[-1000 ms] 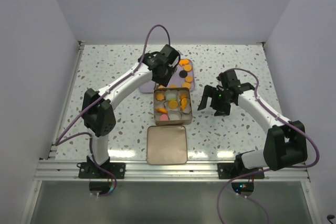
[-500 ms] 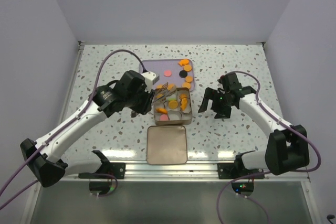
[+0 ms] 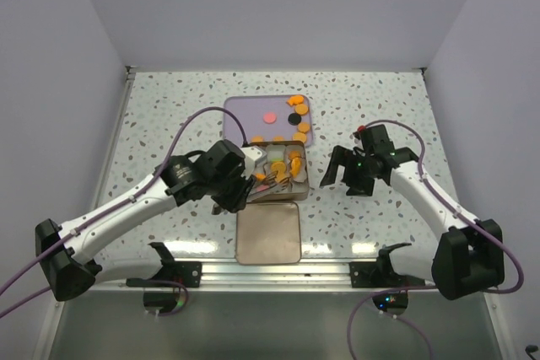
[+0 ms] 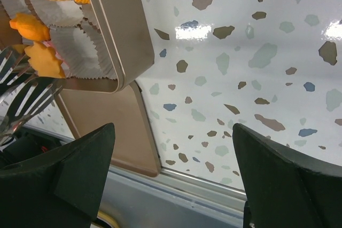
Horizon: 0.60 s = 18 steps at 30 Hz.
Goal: Pack the cookies
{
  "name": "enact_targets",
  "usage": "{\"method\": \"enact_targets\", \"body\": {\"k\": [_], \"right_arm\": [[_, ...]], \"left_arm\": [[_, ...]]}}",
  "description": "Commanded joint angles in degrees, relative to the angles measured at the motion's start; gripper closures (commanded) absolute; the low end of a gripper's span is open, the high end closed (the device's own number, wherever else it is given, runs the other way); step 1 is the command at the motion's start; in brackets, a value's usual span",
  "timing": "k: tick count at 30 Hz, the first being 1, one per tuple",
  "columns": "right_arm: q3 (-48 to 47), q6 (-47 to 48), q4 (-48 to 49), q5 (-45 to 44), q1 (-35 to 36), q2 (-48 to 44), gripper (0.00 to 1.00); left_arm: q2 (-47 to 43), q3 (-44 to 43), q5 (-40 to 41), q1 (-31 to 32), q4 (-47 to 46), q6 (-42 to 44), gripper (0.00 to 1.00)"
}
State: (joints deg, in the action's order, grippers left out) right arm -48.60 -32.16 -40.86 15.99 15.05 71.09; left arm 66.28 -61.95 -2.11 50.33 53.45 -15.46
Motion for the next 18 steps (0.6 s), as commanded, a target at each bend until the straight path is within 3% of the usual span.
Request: {"method": "enact_targets", "body": {"k": [1,18], "right_arm": [[0.00,0.26,-1.24,-0.34,-0.11,-2.27,0.06],[0.43,0.26,-1.77,-0.70,-0.19,-3.24,0.05]], "left_arm": [[-0.28,-0.36,0.97,0.56,0.51,-0.27,0.62],[0.08,0.25,0.97,1.09,0.69,0.00,0.57]]}}
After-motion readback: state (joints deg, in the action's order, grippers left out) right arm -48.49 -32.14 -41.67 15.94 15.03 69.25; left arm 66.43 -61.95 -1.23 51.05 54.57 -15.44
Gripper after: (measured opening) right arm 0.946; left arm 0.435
